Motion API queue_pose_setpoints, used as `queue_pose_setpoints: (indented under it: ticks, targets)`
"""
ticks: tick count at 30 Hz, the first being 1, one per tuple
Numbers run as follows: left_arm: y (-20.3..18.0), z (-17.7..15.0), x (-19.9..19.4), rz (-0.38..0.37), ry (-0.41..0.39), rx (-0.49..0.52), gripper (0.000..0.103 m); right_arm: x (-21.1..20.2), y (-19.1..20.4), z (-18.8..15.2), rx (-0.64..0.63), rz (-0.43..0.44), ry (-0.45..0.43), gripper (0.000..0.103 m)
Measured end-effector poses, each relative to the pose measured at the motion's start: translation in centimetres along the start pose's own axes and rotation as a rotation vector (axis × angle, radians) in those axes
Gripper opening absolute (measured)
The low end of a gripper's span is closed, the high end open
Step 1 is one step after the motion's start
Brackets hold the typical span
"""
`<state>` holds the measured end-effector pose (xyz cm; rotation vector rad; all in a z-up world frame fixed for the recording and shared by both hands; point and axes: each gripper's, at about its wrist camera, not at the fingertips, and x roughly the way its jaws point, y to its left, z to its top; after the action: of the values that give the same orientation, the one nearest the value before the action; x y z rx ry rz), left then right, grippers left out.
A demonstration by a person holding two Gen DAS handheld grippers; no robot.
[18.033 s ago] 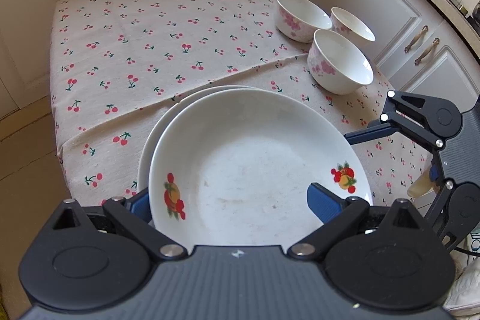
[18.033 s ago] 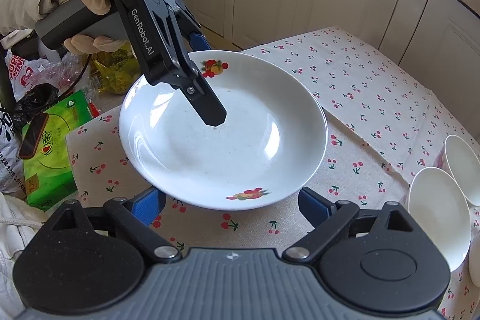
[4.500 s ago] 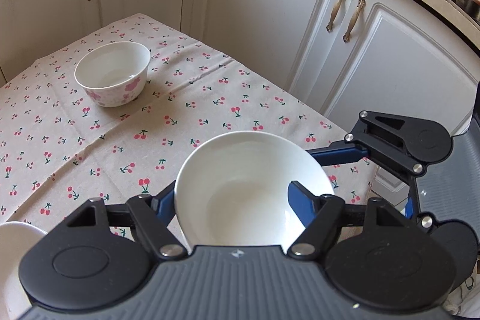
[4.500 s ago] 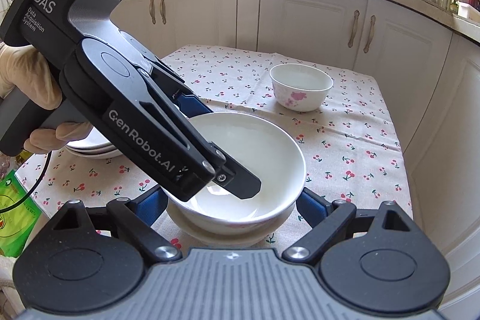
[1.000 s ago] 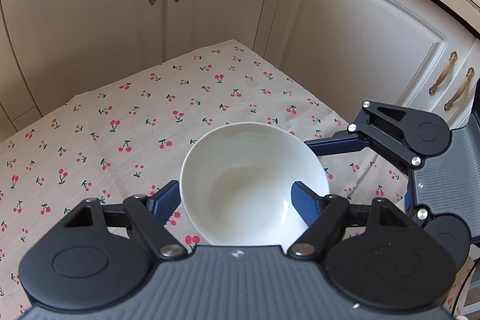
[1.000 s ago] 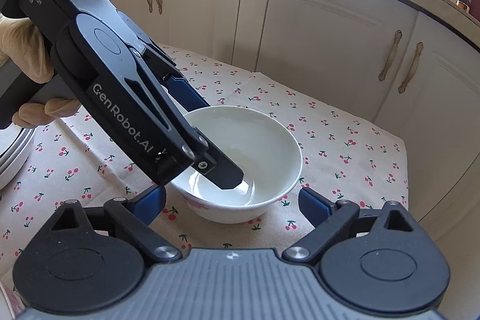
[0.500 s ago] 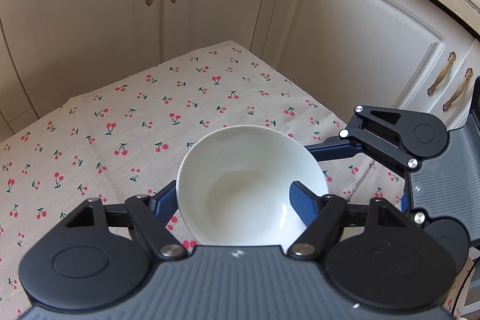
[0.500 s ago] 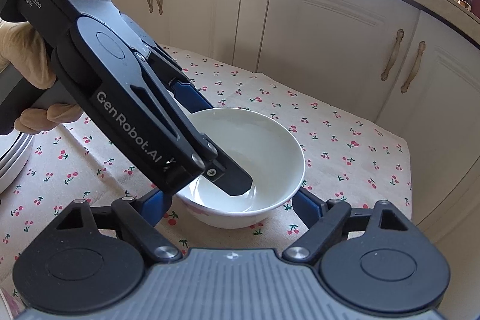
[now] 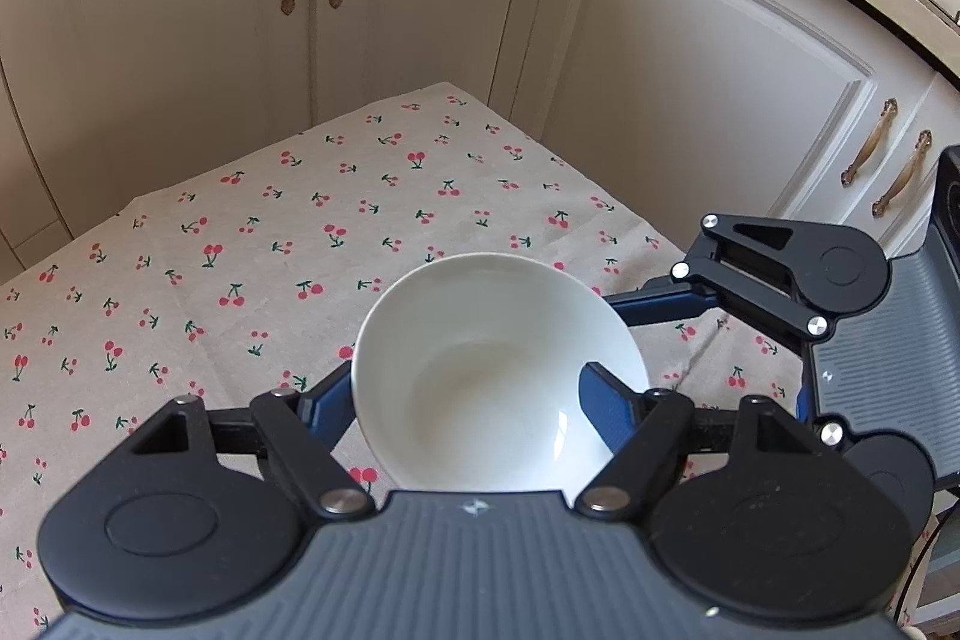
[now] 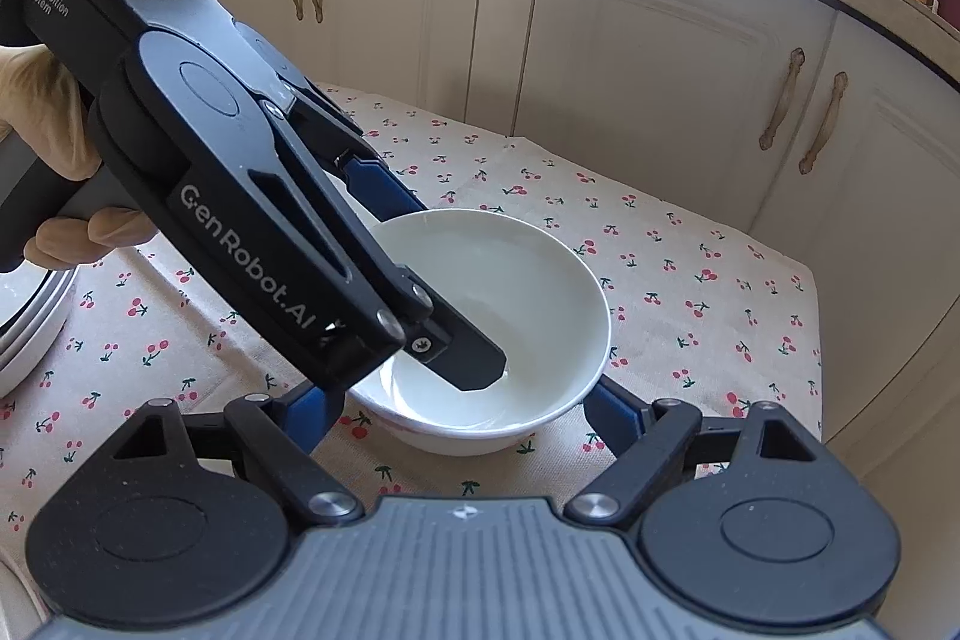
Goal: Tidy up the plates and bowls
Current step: 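Lift the nested bowls with the left gripper and lower them into the third bowl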
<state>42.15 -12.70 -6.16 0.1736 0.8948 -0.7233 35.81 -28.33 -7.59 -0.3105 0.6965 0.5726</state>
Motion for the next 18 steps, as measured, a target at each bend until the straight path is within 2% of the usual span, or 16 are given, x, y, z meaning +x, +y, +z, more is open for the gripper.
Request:
queue_pose_setpoints:
  ticks: [18]
  targets:
    - [-5.6, -2.4, -7.6, -0.025, -0.043, 0.036, 0.077, -8.1, 4.2, -0.1, 0.01, -0.019, -0.003, 0.09]
